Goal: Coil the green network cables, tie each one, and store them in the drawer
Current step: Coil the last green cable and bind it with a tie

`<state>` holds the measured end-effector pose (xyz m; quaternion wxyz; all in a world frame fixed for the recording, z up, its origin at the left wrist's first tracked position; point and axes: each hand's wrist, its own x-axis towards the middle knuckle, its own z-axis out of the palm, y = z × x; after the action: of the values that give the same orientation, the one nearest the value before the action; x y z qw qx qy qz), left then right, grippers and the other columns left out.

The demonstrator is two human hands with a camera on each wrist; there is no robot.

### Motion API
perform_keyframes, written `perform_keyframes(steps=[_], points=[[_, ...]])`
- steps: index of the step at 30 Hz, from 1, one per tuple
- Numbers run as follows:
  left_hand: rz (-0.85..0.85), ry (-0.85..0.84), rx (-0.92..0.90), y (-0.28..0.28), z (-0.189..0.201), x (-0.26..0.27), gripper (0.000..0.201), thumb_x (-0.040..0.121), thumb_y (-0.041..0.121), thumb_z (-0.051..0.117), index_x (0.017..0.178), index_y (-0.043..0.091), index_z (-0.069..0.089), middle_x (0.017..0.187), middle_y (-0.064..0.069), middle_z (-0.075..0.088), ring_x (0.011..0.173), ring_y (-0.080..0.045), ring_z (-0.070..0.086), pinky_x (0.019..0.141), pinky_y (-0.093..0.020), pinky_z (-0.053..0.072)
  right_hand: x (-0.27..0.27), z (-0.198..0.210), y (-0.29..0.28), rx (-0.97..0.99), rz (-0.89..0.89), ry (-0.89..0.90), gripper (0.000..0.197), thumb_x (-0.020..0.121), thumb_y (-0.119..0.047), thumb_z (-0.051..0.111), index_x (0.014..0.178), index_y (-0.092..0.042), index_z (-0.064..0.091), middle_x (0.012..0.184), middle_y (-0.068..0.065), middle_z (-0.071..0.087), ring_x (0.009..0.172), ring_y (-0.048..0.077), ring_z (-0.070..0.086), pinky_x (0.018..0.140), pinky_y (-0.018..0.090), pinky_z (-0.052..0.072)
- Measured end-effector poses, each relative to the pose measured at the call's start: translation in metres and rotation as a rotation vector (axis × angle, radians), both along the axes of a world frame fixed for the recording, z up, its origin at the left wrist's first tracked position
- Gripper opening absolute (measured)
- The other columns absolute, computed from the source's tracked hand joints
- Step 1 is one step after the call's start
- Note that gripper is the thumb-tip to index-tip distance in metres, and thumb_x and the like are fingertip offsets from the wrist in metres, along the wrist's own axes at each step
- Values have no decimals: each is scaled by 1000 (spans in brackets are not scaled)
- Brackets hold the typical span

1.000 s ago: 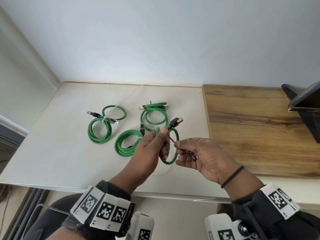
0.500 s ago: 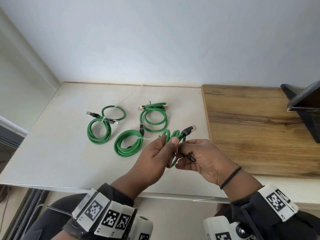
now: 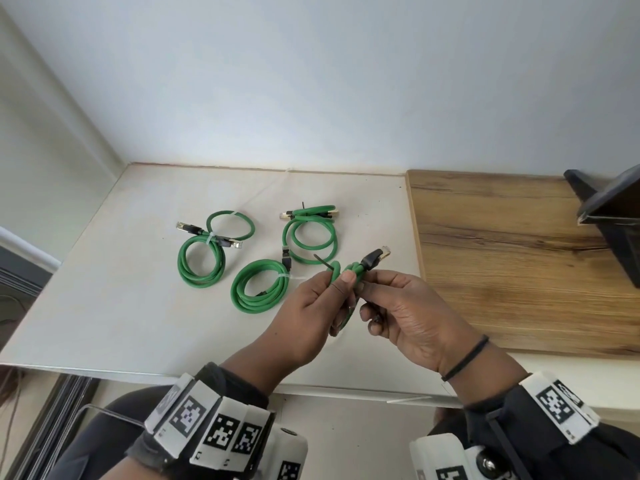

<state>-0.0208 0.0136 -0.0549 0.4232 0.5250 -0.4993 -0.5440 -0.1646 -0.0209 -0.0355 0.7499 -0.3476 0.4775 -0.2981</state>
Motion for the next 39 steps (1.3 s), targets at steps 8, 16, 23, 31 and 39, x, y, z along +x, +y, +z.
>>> perform_keyframes(steps=[8, 16, 23, 31, 39], points=[[42, -34, -79, 2, 0, -8, 32, 92, 41, 45, 77, 13, 41, 57, 12, 37, 50, -7, 34, 52, -23, 30, 6, -1, 1, 91, -81, -121, 10, 86, -6, 58, 86, -11, 67, 65, -3, 58, 46, 7, 37, 35, 15, 27], [125, 42, 63, -2, 9, -10, 23, 98, 28, 47, 101, 11, 31, 45, 11, 41, 45, -4, 37, 48, -19, 33, 4, -5, 1, 182, -104, -178, 9, 90, -5, 54, 89, -8, 63, 70, 2, 50, 41, 4, 38, 30, 14, 27], [185, 90, 128, -1, 9, -17, 24, 98, 30, 47, 105, 13, 32, 52, -1, 41, 43, -6, 37, 44, -15, 33, 3, -8, 1, 199, -101, -183, 9, 90, -5, 54, 89, -8, 63, 70, 2, 49, 43, 5, 39, 31, 14, 28], [238, 34, 127, -1, 3, -18, 32, 96, 34, 49, 113, 11, 35, 58, -1, 49, 44, -4, 44, 44, -15, 38, 5, -8, 1, 220, -103, -163, 9, 90, -6, 54, 86, -9, 61, 70, 2, 50, 43, 5, 39, 31, 14, 29], [254, -113, -33, 1, -7, -15, 18, 96, 35, 50, 96, 31, 32, 57, 1, 47, 45, -4, 41, 51, -23, 34, 6, -4, 2, 182, -74, -65, 7, 90, -9, 58, 93, -8, 64, 76, 5, 53, 45, 7, 41, 33, 15, 33]])
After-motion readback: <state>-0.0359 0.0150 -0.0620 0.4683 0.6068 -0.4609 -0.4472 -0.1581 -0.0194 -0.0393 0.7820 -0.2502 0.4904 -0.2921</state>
